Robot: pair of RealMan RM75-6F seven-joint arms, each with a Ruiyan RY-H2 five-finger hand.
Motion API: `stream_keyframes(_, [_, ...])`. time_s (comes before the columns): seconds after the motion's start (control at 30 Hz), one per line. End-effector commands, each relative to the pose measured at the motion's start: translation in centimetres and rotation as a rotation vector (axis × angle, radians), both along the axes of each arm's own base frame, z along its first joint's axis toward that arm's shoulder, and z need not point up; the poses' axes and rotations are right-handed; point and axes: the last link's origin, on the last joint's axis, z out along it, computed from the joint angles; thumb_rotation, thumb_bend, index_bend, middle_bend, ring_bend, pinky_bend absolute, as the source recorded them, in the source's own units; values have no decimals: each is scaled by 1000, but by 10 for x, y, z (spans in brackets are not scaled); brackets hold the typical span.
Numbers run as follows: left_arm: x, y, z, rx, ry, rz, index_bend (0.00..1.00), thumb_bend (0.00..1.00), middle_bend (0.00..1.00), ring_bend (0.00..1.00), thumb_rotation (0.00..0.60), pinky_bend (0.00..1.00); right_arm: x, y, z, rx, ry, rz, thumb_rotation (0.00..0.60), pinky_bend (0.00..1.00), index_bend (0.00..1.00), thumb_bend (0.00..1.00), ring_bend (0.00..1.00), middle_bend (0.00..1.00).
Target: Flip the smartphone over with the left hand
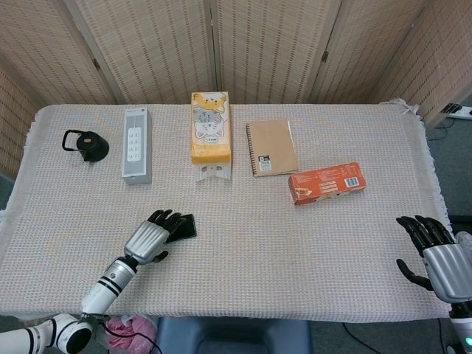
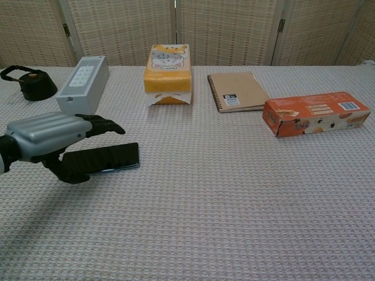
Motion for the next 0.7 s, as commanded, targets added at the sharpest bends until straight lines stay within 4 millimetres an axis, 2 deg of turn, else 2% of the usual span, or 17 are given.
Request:
stream_keyframes(0.03, [-3,1,-6,7,12,2,114,293,124,96,600,143,0,0,0,0,1,-3,600,151,139,253,129,166])
stream_keyframes(0.23, [-14,8,-12,29,47,16,114,293,124,96,600,143,-1,1,0,-1,2,-7,600,151,139,253,129,166])
stream_keyframes(0.7, [-39,29,-8,106,121,73,119,293,124,96,600,143,-1,1,0,1,4,-12,600,151,139,254,129,166])
